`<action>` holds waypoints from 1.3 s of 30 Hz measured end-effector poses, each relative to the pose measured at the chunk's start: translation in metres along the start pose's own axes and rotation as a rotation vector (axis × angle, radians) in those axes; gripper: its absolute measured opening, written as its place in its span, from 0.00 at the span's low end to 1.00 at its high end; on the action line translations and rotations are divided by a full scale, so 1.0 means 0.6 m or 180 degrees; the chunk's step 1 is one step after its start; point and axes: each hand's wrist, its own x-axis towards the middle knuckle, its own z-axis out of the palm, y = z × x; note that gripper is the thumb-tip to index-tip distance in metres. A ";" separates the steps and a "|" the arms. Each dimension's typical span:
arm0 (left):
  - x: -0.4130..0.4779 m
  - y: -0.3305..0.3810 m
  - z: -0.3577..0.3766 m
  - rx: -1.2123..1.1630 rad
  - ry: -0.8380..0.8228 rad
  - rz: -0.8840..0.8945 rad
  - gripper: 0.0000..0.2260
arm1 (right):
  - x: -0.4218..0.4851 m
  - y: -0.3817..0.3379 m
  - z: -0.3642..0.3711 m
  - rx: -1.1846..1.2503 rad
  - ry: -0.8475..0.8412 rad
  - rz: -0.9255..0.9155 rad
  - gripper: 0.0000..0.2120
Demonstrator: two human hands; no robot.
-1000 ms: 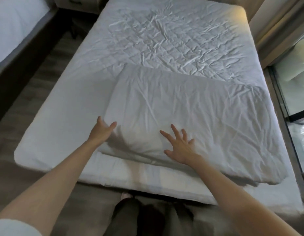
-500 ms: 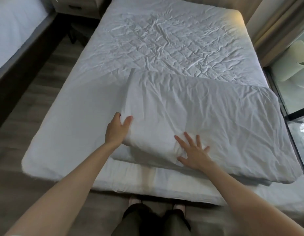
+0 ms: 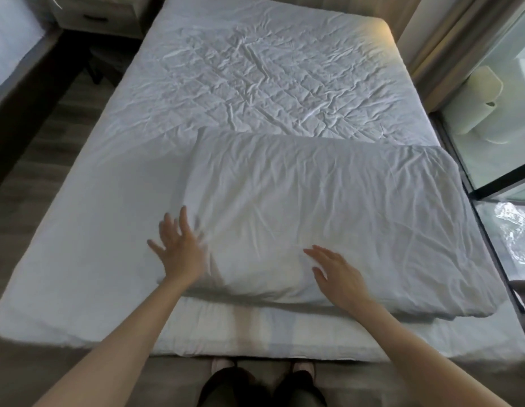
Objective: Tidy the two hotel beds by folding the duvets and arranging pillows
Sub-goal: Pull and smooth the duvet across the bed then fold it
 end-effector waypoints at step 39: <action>0.014 0.687 0.341 0.0691 0.0060 0.1488 0.28 | 0.280 0.514 -0.218 0.0527 0.1275 0.0211 0.21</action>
